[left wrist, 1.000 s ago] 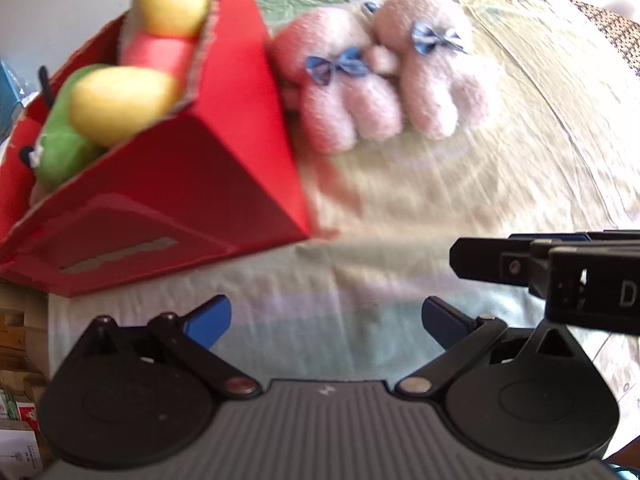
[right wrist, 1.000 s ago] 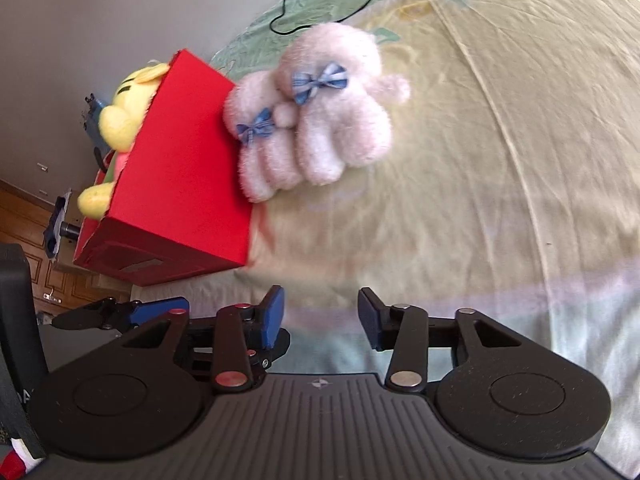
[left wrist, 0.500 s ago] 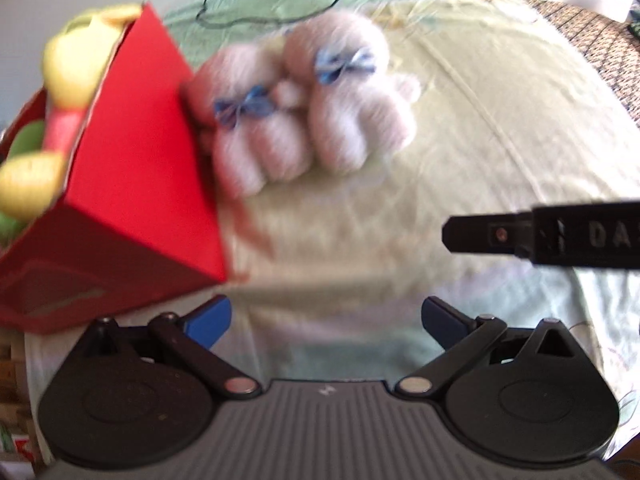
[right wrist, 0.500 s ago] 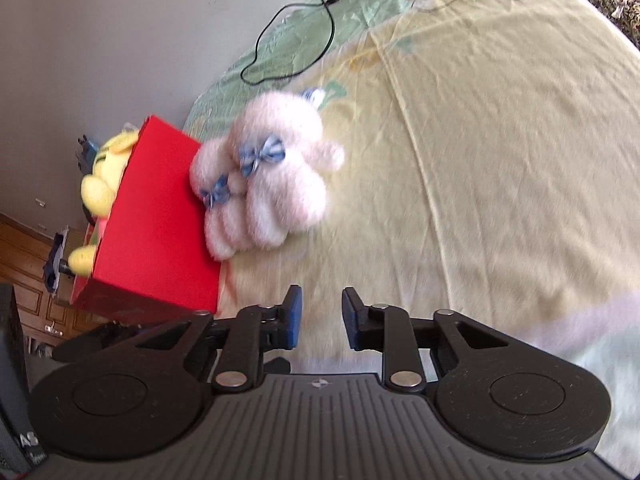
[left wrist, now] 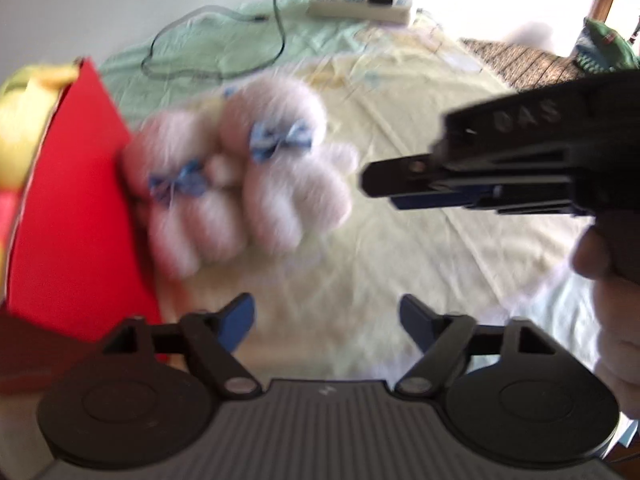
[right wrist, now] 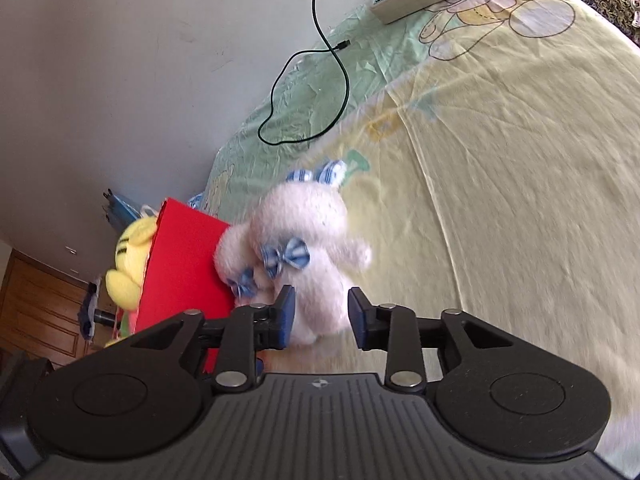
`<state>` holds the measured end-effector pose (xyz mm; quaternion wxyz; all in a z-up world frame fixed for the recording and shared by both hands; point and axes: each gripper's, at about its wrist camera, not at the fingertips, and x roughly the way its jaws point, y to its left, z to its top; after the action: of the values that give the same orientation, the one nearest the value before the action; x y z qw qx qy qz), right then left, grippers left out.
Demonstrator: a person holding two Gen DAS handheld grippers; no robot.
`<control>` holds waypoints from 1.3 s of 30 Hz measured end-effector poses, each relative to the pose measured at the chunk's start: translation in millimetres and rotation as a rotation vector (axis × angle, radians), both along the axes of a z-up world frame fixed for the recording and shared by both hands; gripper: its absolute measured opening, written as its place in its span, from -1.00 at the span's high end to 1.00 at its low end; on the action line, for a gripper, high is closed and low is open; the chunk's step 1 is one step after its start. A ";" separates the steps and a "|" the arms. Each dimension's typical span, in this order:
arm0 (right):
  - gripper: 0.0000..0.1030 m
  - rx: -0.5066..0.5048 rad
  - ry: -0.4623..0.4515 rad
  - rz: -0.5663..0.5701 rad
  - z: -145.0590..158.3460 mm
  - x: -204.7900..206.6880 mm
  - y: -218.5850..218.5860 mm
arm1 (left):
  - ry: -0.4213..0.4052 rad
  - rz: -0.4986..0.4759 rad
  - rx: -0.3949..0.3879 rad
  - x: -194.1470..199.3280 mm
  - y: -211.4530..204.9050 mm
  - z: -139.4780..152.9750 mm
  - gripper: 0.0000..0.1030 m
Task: Organize objects
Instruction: 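Grasp the white bunny plush with the right gripper and lift it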
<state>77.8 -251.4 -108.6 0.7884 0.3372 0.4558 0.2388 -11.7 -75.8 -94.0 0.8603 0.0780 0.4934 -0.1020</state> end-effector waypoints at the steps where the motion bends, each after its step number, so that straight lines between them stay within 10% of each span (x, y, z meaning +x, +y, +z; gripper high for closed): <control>1: 0.09 0.002 0.003 0.004 -0.9 4.9 0.3 | -0.023 -0.004 -0.001 5.2 -0.8 -0.4 -0.72; 23: 0.01 0.125 0.089 0.098 -34.1 53.7 24.3 | -0.116 -0.053 -0.201 69.2 26.0 -6.9 -0.78; 39: 0.46 0.094 0.038 0.098 -8.5 1.8 10.9 | -0.096 -0.061 -0.233 55.7 34.6 3.5 -0.27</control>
<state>79.6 -240.5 -117.1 0.7502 0.3556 0.4750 0.2919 44.0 -41.2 -90.5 0.8827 -0.0025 0.4336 -0.1810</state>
